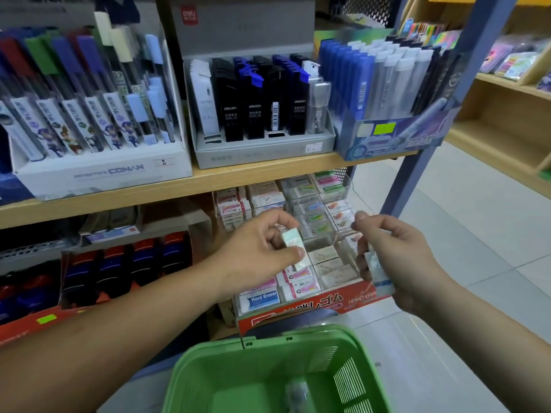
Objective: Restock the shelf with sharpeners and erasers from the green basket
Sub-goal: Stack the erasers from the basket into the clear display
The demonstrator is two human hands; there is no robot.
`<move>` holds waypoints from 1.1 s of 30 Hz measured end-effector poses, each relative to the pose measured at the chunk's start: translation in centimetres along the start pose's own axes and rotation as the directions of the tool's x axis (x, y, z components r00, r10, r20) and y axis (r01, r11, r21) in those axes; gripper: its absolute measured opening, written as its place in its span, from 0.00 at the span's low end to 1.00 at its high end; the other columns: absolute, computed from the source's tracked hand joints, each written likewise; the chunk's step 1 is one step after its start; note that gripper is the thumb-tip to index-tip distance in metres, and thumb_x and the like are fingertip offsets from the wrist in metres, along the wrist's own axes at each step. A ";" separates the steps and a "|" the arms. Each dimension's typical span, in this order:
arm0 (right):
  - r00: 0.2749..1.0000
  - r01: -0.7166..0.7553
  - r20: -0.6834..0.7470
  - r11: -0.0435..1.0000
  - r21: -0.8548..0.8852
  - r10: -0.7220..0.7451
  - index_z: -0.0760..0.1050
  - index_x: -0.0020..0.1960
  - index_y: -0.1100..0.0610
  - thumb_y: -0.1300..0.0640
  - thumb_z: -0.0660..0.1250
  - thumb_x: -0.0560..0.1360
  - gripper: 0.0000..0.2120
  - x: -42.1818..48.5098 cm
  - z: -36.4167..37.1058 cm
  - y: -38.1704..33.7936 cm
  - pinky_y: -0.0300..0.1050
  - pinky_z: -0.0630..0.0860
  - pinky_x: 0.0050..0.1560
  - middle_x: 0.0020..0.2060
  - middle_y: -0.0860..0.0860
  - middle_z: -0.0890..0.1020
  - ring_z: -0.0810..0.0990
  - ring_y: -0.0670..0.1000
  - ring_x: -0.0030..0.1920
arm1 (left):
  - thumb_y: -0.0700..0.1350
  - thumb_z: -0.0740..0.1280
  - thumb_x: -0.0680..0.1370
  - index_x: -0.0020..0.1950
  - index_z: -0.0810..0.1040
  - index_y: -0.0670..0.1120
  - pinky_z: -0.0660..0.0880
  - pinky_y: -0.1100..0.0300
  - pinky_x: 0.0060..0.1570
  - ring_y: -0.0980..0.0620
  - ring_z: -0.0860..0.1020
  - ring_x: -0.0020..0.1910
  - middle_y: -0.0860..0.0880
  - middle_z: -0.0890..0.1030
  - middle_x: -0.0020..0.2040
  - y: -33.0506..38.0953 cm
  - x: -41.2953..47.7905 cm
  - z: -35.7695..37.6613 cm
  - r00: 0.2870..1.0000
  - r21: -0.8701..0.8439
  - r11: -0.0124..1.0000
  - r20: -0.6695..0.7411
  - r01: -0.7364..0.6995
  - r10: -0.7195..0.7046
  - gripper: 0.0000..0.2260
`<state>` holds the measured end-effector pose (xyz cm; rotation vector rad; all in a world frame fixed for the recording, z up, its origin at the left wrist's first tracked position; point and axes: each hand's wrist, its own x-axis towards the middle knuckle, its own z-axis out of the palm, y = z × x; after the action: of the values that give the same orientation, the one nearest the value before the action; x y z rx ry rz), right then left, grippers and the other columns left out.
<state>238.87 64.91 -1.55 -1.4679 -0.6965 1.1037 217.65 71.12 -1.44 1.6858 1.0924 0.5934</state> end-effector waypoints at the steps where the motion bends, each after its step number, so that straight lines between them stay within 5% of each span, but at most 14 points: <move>1: 0.999 -0.022 -0.031 1.000 0.017 0.022 0.79 0.50 0.61 0.50 0.70 0.82 0.13 0.2 -0.6 -0.1 0.40 0.73 0.23 0.28 0.51 0.79 0.79 0.50 0.23 | 0.40 0.75 0.77 0.56 0.78 0.52 0.82 0.52 0.44 0.49 0.82 0.38 0.47 0.85 0.43 -0.1 0.2 0.3 1.000 0.010 1.000 -0.021 -0.004 0.005 0.13; 3: 0.998 -0.060 -0.033 0.997 0.058 0.062 0.78 0.53 0.61 0.57 0.68 0.83 0.07 0.3 -1.5 -0.1 0.40 0.73 0.22 0.26 0.49 0.79 0.80 0.50 0.23 | 0.37 0.75 0.76 0.53 0.77 0.48 0.81 0.48 0.42 0.45 0.82 0.38 0.43 0.84 0.44 -0.5 0.9 1.0 0.997 0.033 0.999 -0.075 -0.015 0.017 0.11; 5: 0.993 -0.119 -0.004 0.989 0.083 0.120 0.78 0.53 0.60 0.63 0.66 0.81 0.02 0.1 -2.1 0.0 0.40 0.74 0.23 0.29 0.51 0.82 0.82 0.51 0.25 | 0.35 0.75 0.75 0.50 0.78 0.44 0.78 0.53 0.39 0.50 0.78 0.35 0.40 0.83 0.43 -0.7 1.6 1.9 0.994 0.052 0.998 -0.109 -0.018 0.024 0.09; 8: 0.980 -0.199 0.052 0.974 0.108 0.194 0.78 0.53 0.60 0.70 0.61 0.76 0.11 0.1 -2.8 0.2 0.40 0.72 0.22 0.35 0.55 0.82 0.80 0.50 0.24 | 0.35 0.77 0.74 0.48 0.80 0.41 0.77 0.63 0.33 0.58 0.77 0.32 0.44 0.81 0.40 -0.7 2.7 3.9 0.991 0.066 0.997 -0.122 -0.049 0.057 0.08; 13: 0.966 -0.222 0.168 0.964 0.148 0.196 0.77 0.60 0.58 0.74 0.61 0.77 0.17 0.1 -3.1 0.7 0.49 0.81 0.34 0.40 0.58 0.84 0.84 0.58 0.37 | 0.46 0.80 0.72 0.47 0.81 0.56 0.80 0.59 0.35 0.58 0.81 0.35 0.54 0.83 0.39 -1.5 4.6 6.1 0.987 0.208 0.978 -0.157 -0.009 0.042 0.10; 17: 0.963 -0.174 0.243 0.956 0.238 0.115 0.75 0.65 0.56 0.70 0.63 0.82 0.15 -0.1 -3.0 1.0 0.62 0.83 0.52 0.51 0.60 0.87 0.87 0.62 0.49 | 0.54 0.75 0.76 0.43 0.84 0.55 0.78 0.55 0.45 0.56 0.78 0.45 0.58 0.81 0.41 -1.9 4.6 6.6 0.984 0.621 0.778 -0.055 -0.100 0.170 0.05; 20: 0.958 -0.171 0.272 0.938 0.302 0.087 0.74 0.67 0.56 0.67 0.62 0.83 0.15 -0.2 -3.1 0.8 0.61 0.85 0.52 0.56 0.61 0.86 0.87 0.63 0.54 | 0.53 0.69 0.80 0.51 0.85 0.54 0.75 0.55 0.48 0.53 0.74 0.52 0.57 0.78 0.49 -2.0 4.4 6.7 0.962 0.727 0.657 0.020 -0.201 0.271 0.06; 22: 0.953 -0.185 0.293 0.915 0.360 0.077 0.72 0.69 0.56 0.68 0.60 0.84 0.16 -0.1 -2.9 0.7 0.58 0.85 0.49 0.58 0.61 0.86 0.86 0.62 0.52 | 0.50 0.69 0.81 0.56 0.84 0.53 0.74 0.57 0.46 0.56 0.75 0.50 0.59 0.77 0.49 -1.6 3.9 6.8 0.944 0.603 0.754 -0.005 -0.260 0.329 0.07; 25: 0.955 -0.184 0.291 0.884 0.429 0.058 0.71 0.69 0.58 0.70 0.59 0.83 0.17 0.3 -2.4 0.8 0.57 0.83 0.52 0.56 0.62 0.79 0.82 0.62 0.52 | 0.51 0.74 0.78 0.52 0.82 0.55 0.77 0.60 0.41 0.59 0.78 0.39 0.55 0.82 0.41 0.1 2.1 7.6 0.988 0.121 0.980 0.013 -0.157 0.156 0.05; 29: 0.962 -0.164 0.267 0.903 0.398 0.057 0.72 0.67 0.57 0.67 0.61 0.84 0.14 0.1 -1.3 0.9 0.50 0.82 0.44 0.49 0.59 0.79 0.82 0.55 0.42 | 0.43 0.81 0.72 0.54 0.79 0.52 0.77 0.62 0.38 0.56 0.77 0.35 0.44 0.81 0.39 0.6 1.0 8.3 0.997 -0.047 0.996 0.022 -0.074 0.075 0.16; 33: 0.970 -0.161 0.235 0.903 0.399 0.069 0.73 0.64 0.57 0.66 0.63 0.83 0.11 0.4 -1.2 0.9 0.54 0.79 0.46 0.52 0.62 0.80 0.79 0.60 0.49 | 0.38 0.73 0.79 0.52 0.84 0.43 0.83 0.54 0.41 0.49 0.83 0.38 0.41 0.86 0.40 0.8 1.3 7.1 0.999 -0.166 0.986 0.022 0.030 -0.026 0.03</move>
<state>239.95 64.58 -2.61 -1.0421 -0.4845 1.4213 224.23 68.83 -3.50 1.5267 1.0223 0.6314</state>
